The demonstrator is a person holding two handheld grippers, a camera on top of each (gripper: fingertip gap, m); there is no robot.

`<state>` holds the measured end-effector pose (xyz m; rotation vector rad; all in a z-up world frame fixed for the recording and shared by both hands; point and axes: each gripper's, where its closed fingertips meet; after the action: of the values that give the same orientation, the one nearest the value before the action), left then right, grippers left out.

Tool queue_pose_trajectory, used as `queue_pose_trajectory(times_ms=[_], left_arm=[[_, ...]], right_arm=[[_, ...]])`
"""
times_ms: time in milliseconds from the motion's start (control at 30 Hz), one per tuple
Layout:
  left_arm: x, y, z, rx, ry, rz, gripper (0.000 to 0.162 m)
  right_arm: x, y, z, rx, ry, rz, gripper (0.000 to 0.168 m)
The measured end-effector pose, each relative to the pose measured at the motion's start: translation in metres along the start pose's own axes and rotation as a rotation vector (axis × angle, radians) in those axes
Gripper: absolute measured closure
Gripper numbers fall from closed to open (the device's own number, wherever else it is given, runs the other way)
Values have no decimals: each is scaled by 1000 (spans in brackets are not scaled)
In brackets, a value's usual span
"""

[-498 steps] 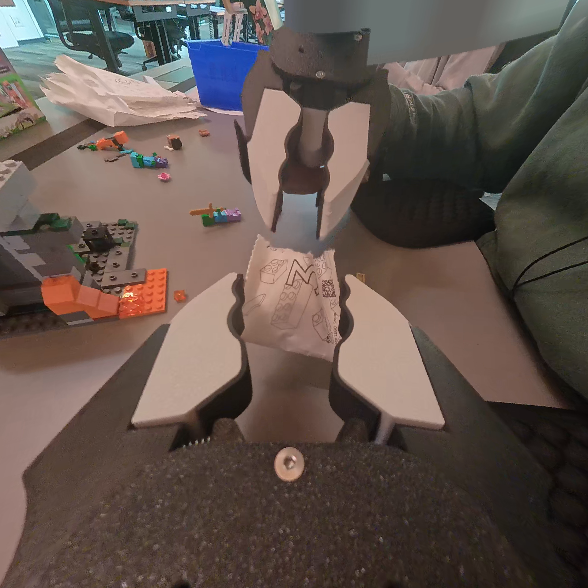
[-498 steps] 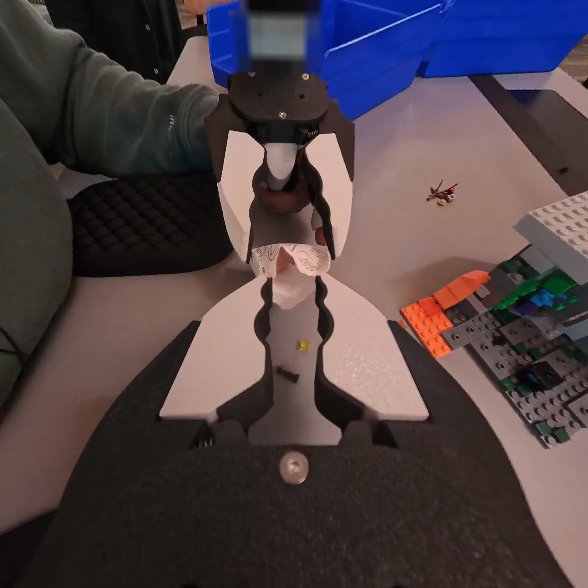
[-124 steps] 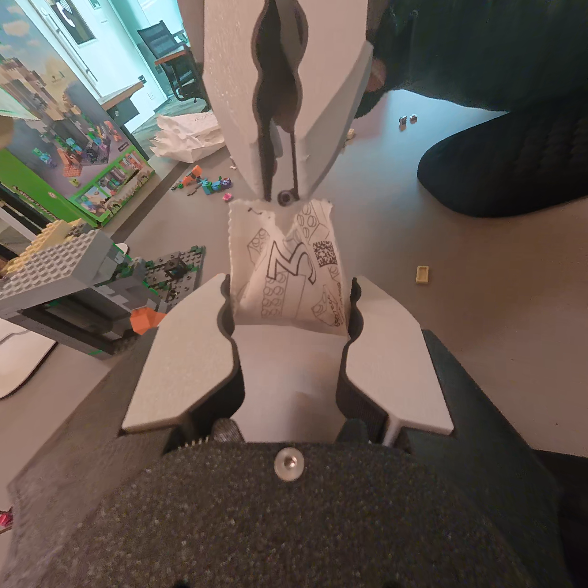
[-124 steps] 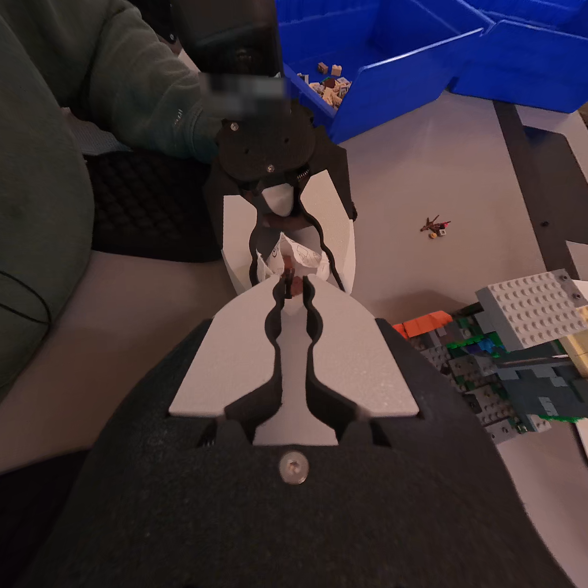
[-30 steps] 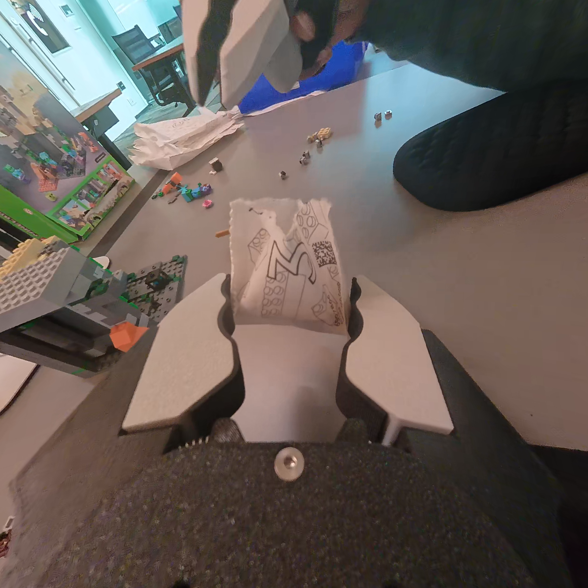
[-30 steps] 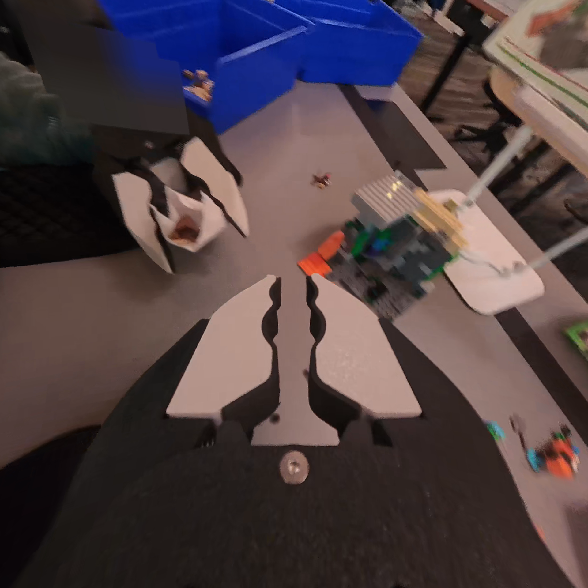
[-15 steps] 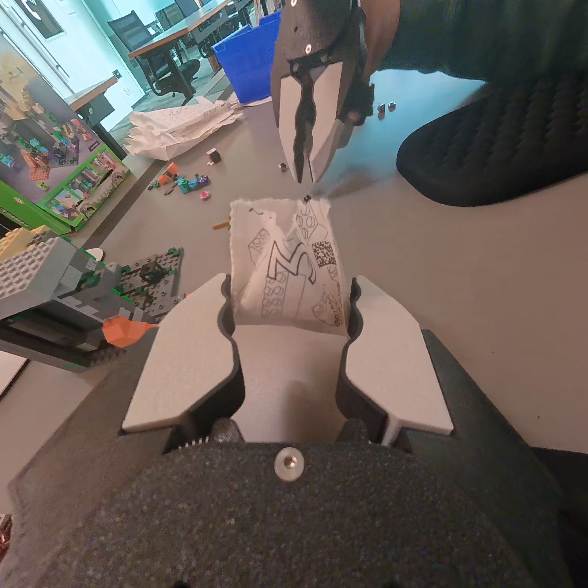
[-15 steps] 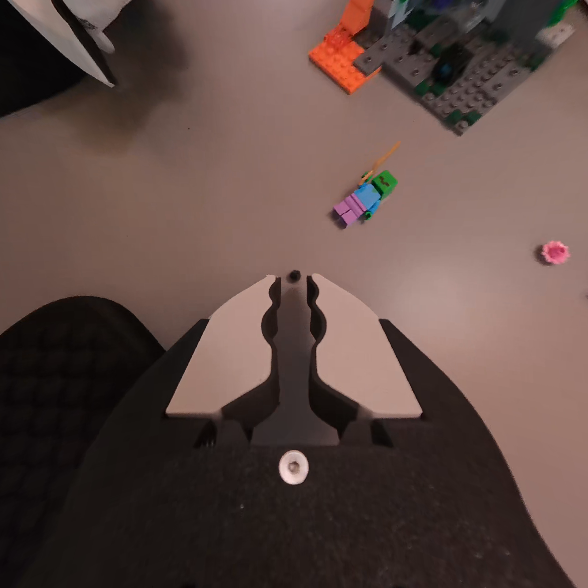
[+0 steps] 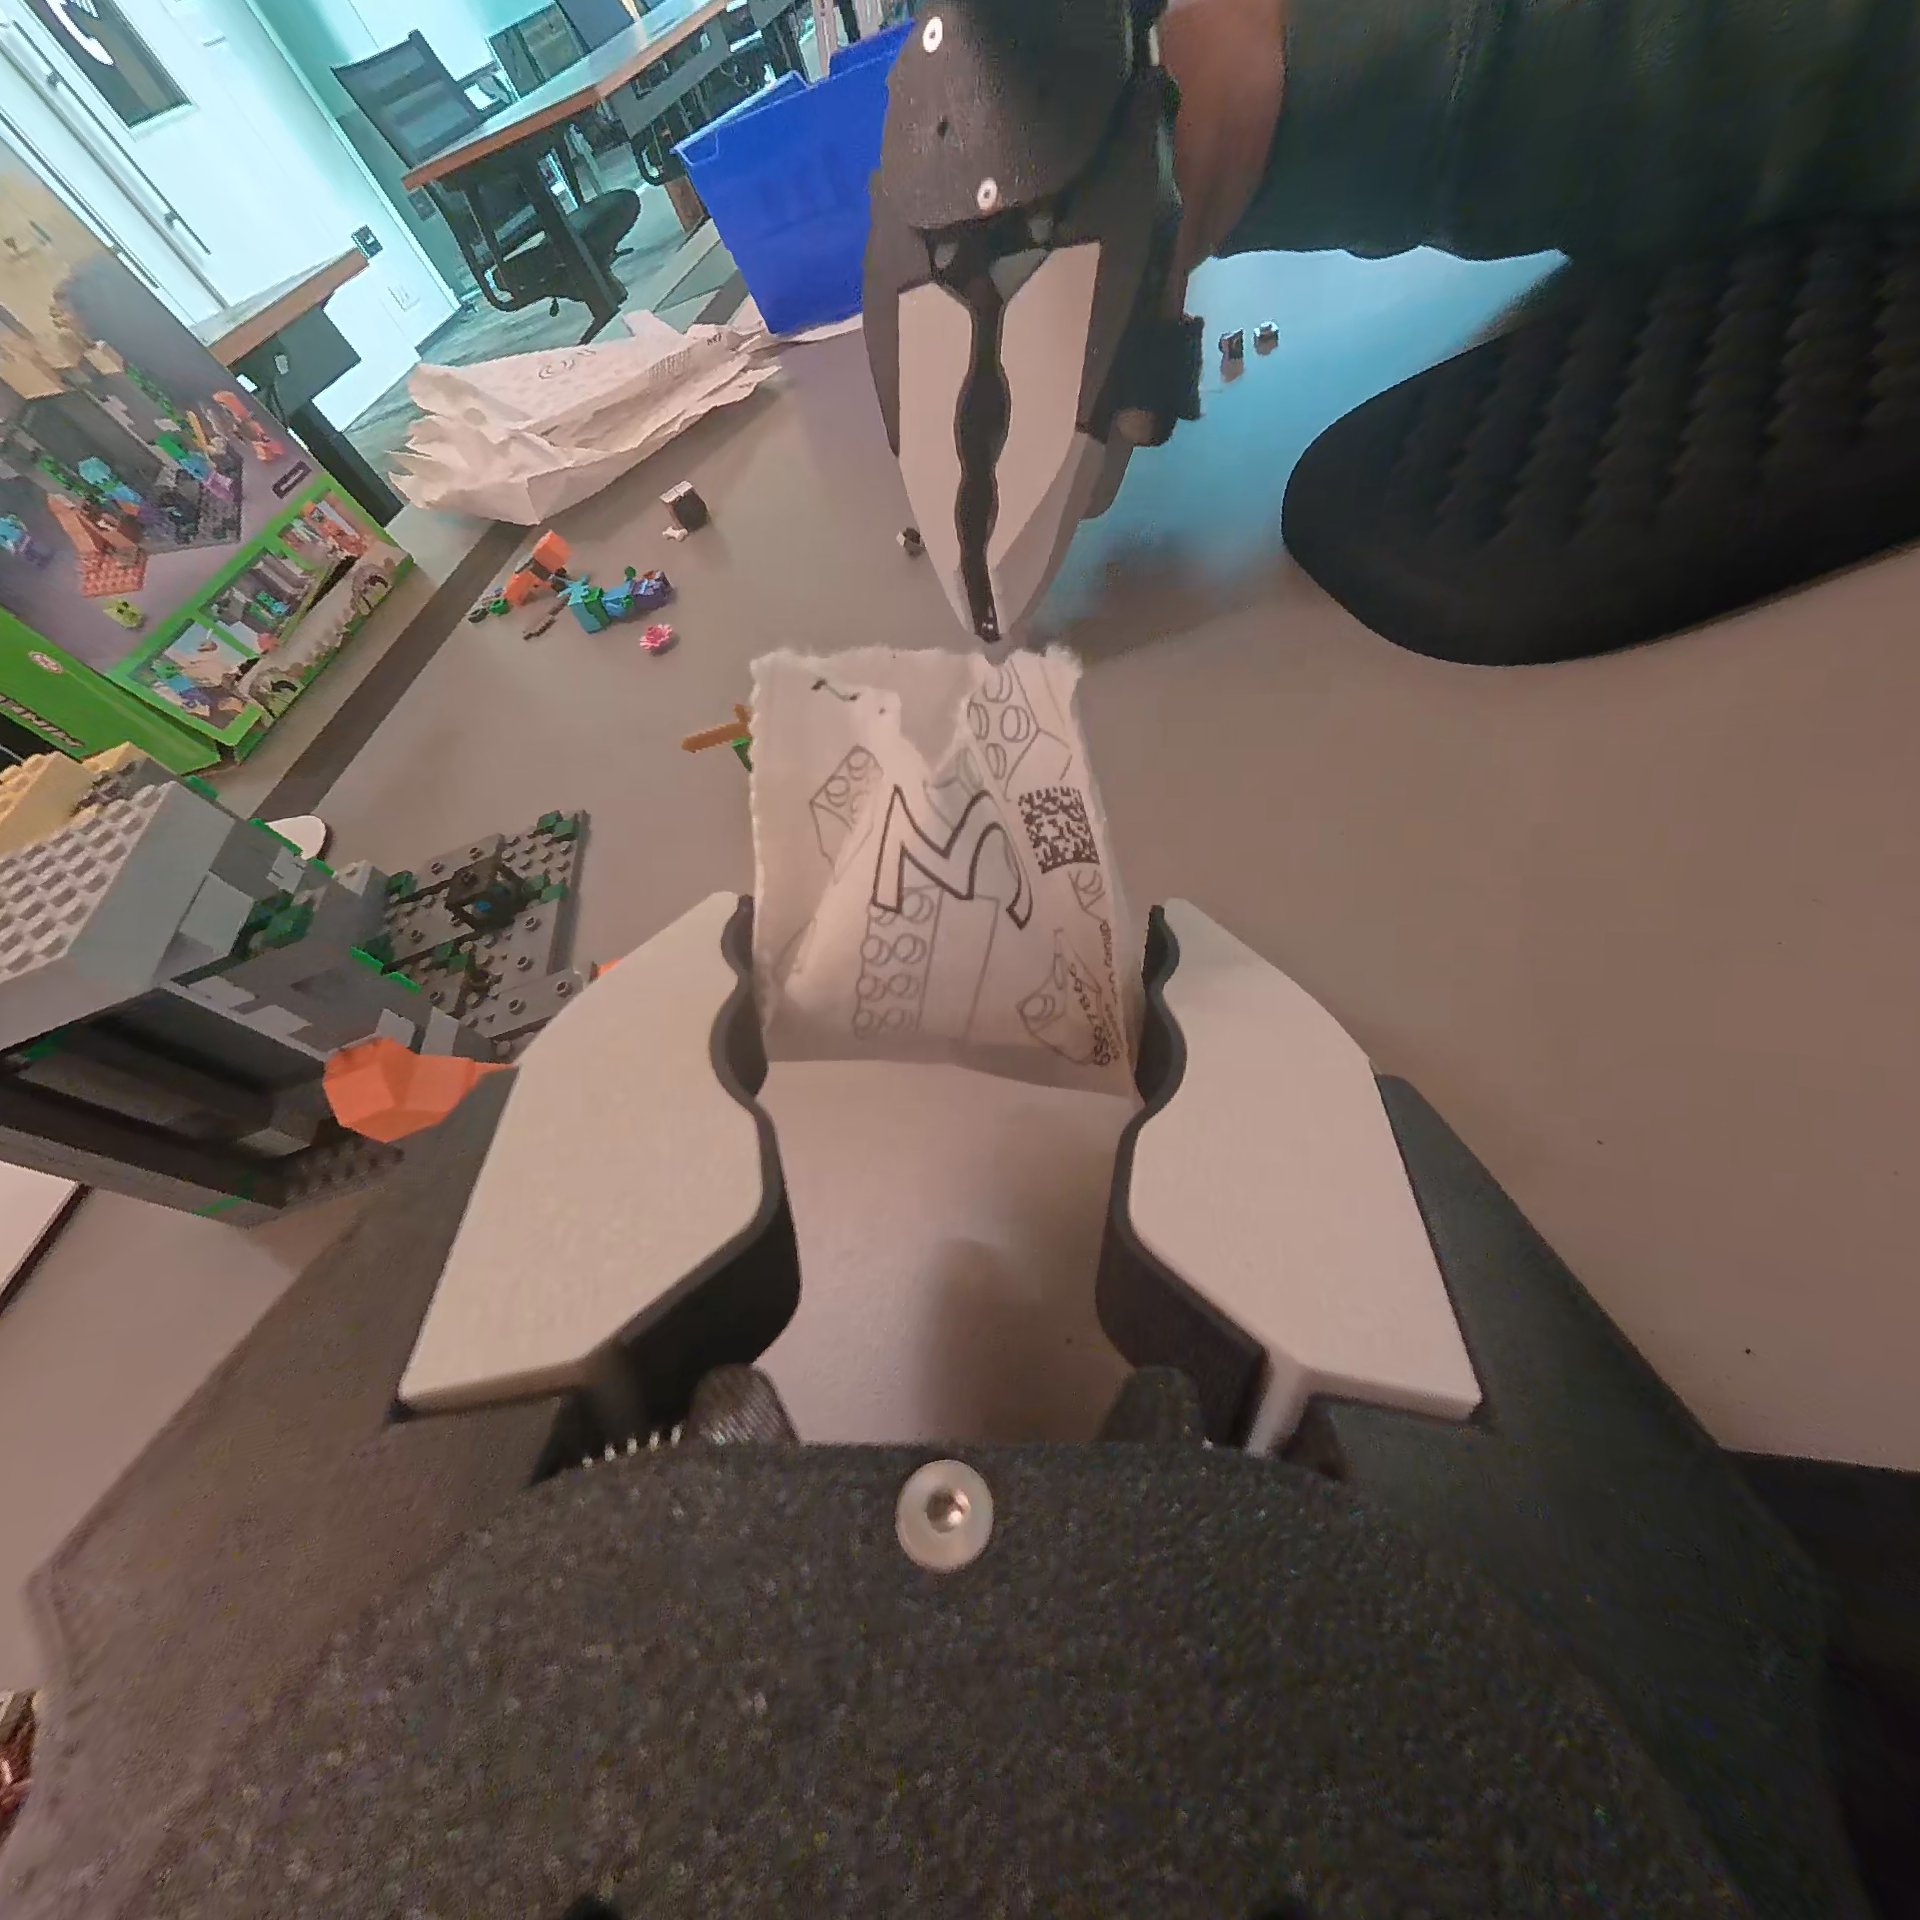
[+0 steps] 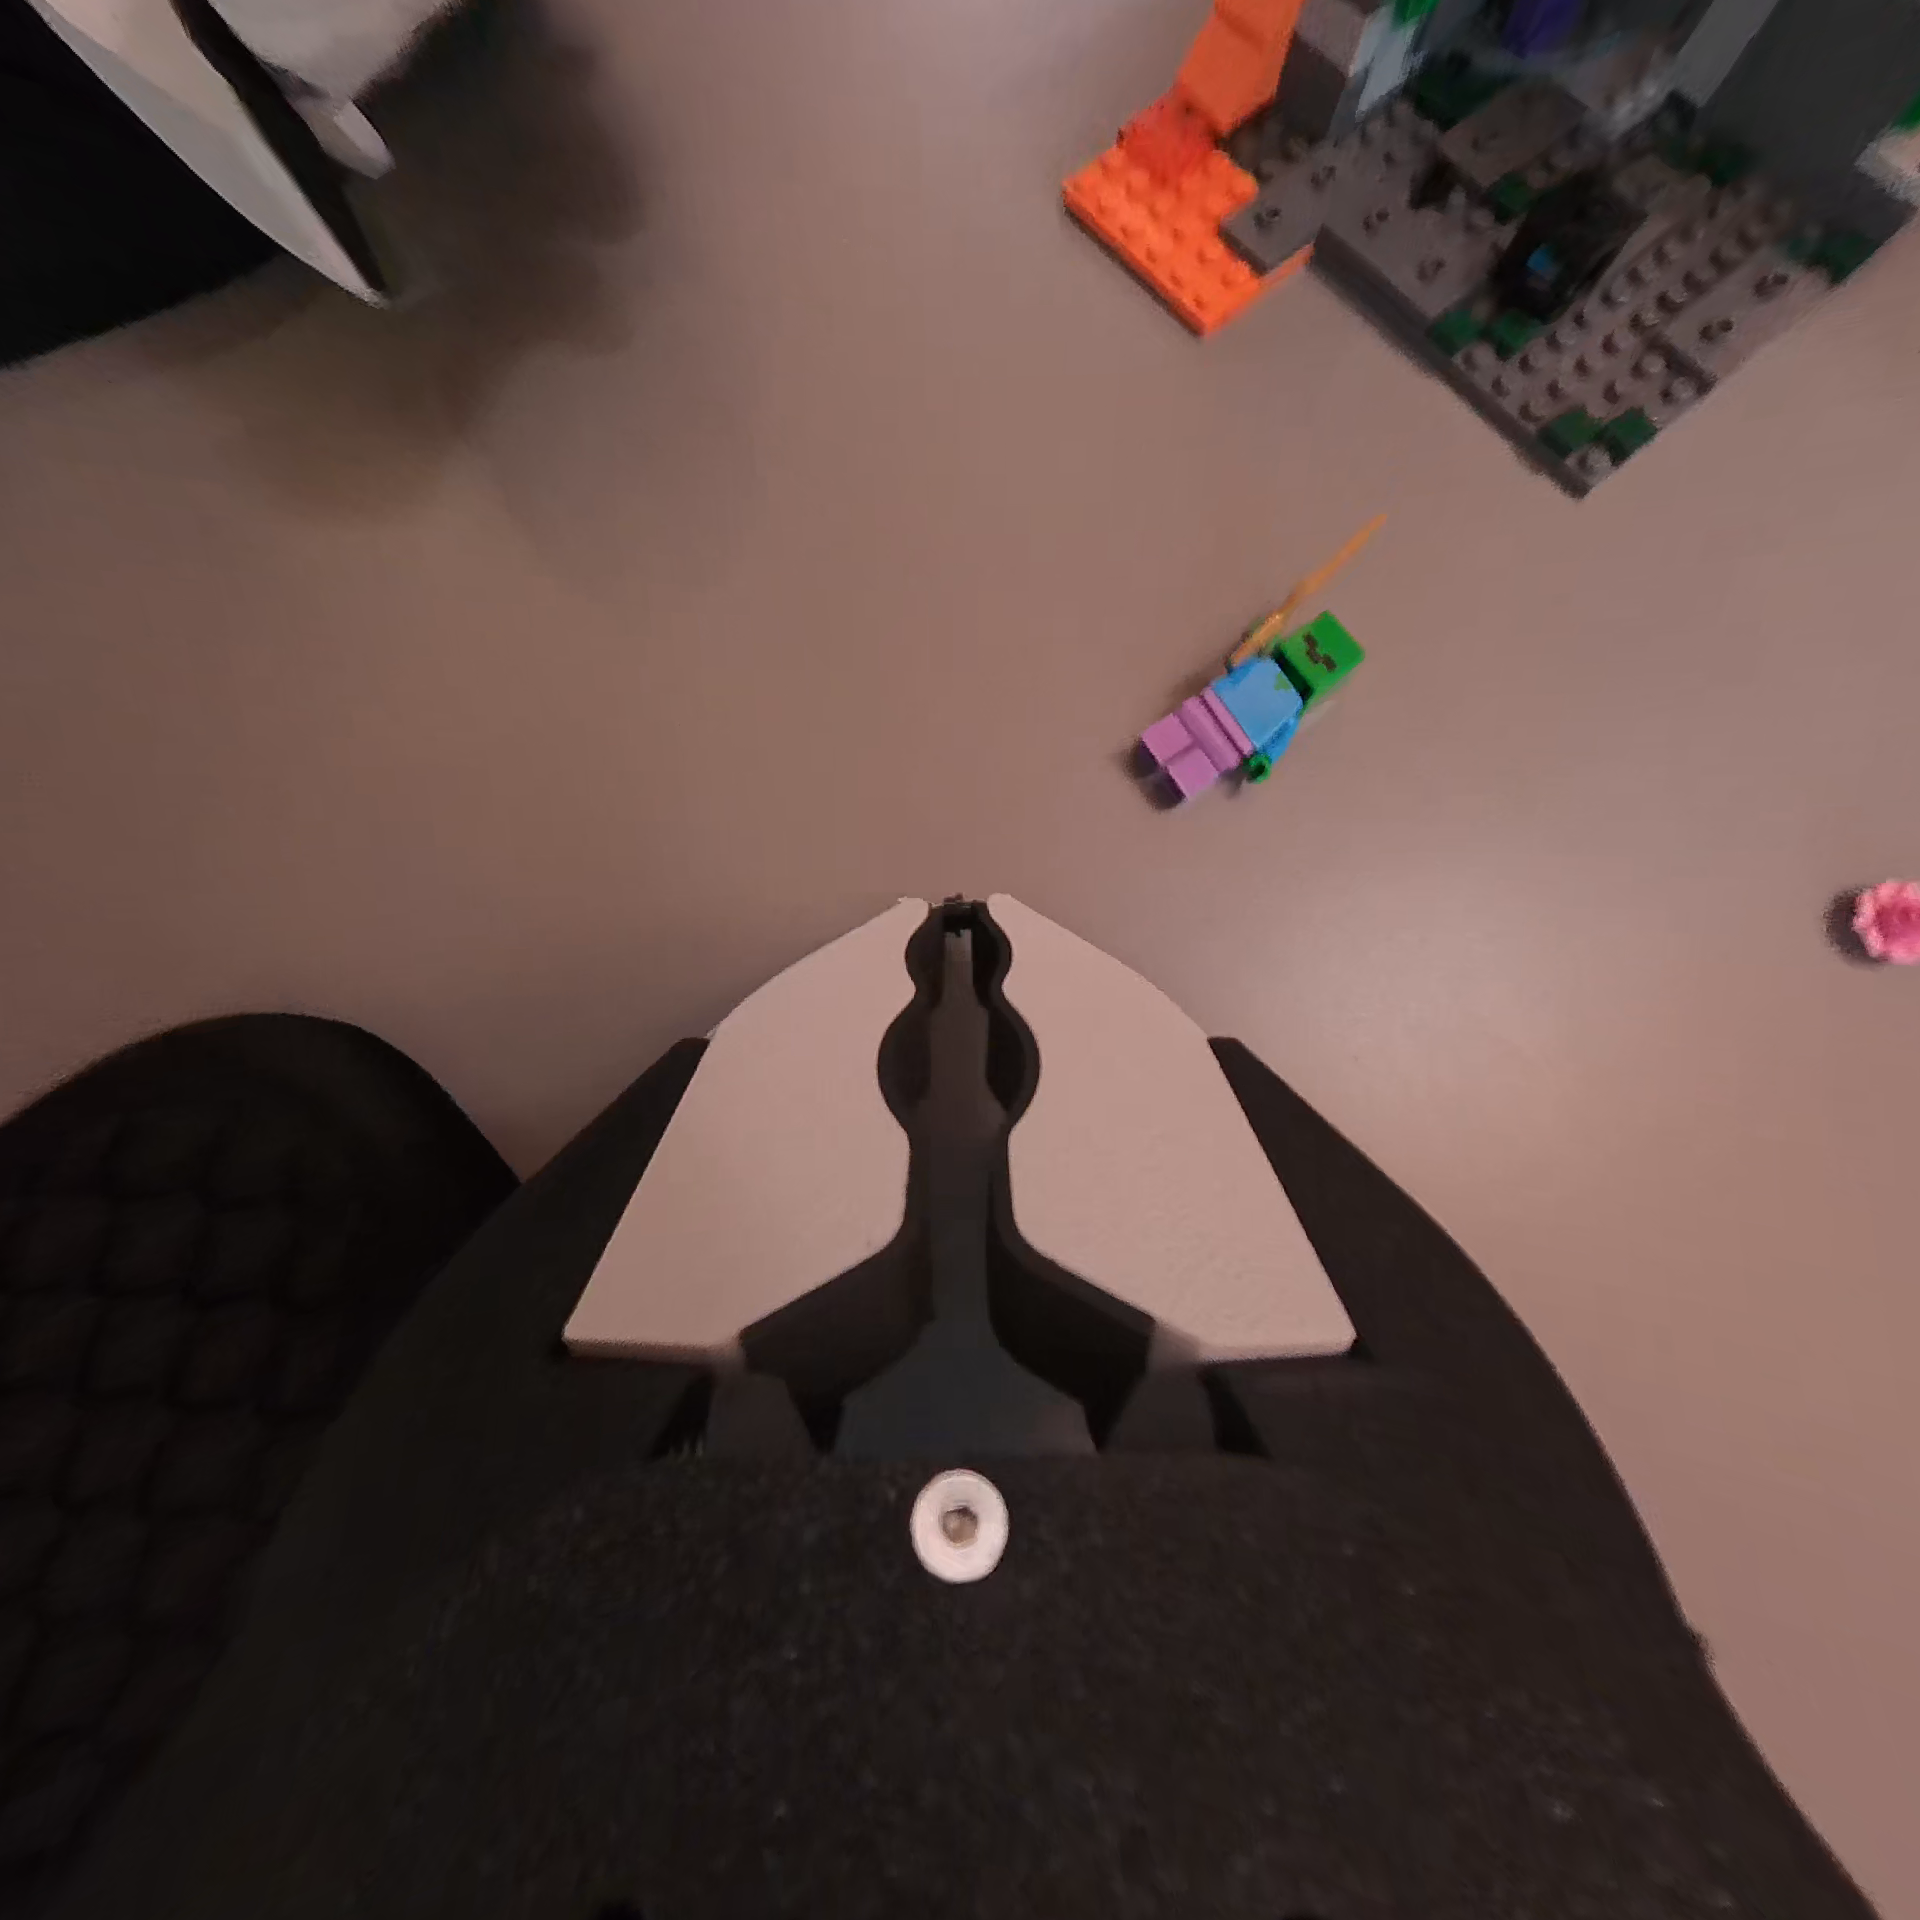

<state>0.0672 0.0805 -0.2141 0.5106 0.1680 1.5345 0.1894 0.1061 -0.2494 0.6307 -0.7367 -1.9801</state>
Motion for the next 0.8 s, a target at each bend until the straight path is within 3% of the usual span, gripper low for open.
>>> queue_pose_trajectory(times_ms=[267,367,800], left_arm=[[-2,0,3,-16,-4,-9,92],[-3,-1,3,-14,-5,-11,92],[-4,-1,3,-14,-9,-13,92]], right_arm=[[50,23,98,-354,90,111,164],[69,21,124,-410,152,120,164],[78,8,137,-431,196,101,159]])
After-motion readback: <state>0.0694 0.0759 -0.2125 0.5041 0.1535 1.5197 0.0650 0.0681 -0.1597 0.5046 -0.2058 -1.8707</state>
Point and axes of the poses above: each gripper's, where its closed fingertips meet, y back along the fingers, z out of its top, x = y × z across the jaws, and after that the axes turned 14 degrees about -z, right-handed
